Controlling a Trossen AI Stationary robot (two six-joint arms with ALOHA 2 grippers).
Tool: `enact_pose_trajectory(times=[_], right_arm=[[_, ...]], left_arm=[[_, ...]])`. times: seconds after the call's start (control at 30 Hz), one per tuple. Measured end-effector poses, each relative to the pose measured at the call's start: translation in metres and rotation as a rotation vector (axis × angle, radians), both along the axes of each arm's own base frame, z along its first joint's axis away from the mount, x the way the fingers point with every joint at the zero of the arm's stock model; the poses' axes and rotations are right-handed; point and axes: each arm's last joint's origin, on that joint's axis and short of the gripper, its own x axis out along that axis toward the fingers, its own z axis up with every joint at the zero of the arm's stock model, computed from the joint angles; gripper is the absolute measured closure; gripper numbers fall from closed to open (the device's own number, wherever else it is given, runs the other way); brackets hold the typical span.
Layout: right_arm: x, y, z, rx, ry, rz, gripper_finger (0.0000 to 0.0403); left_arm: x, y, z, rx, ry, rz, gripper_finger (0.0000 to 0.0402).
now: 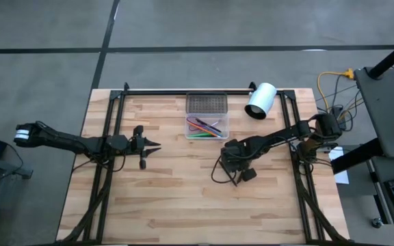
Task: Pick & place school supplies into a supply box
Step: Put the yellow pen into the black box
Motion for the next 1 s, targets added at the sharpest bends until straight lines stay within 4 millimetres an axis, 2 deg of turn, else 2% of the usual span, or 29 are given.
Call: enact_pose_trajectory(times=[0.3, 0.53, 0.63, 1.0], right_arm=[[-0.0016, -0.0029, -0.0018, -0.009, 0.005, 0.053, 0.0338], [-0.0008, -0.0037, 0.0000, -0.025, 0.009, 0.117, 0.0384], [0.0000, -0.0042, 0.0009, -0.031, 0.011, 0.114, 0.0385], [0.0027, -0.0097, 0.0080, -0.230, 0.020, 0.065, 0.0388]], left_arm=[[0.0000, 0.0000, 0.0000, 0.000, 0.000, 0.000, 0.0349], [0.0000, 0.0000, 0.0000, 0.000, 0.000, 0.000, 0.0349], [0.0000, 0.0000, 0.0000, 0.000, 0.000, 0.000, 0.0349], [0.0000, 0.0000, 0.0000, 0.000, 0.000, 0.000, 0.0349]])
